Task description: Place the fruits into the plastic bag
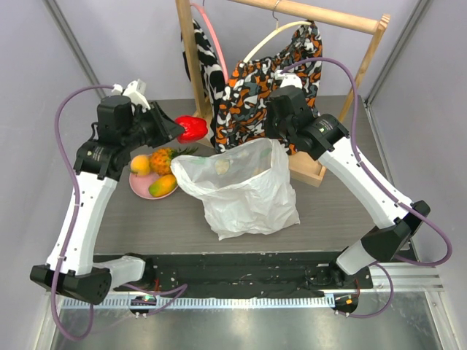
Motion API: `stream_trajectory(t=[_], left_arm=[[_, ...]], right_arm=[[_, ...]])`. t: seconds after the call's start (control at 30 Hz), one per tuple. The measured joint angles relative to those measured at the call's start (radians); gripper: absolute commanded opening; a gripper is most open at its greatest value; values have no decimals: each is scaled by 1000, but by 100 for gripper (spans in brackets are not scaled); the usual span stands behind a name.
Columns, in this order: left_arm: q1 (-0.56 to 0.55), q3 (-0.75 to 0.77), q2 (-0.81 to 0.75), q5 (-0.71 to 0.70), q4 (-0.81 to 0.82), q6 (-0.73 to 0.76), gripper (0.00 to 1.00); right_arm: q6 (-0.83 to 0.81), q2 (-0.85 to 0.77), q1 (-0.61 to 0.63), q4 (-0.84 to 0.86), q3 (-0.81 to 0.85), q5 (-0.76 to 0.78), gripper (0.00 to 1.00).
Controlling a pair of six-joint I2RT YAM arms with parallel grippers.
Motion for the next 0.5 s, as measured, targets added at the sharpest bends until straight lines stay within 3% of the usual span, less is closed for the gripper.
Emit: stream_trajectory(t=[0.5], left_arm=[[-115, -69, -20, 90, -24, 11, 20]], right_arm=[[3, -2, 0, 3, -11, 0, 1]])
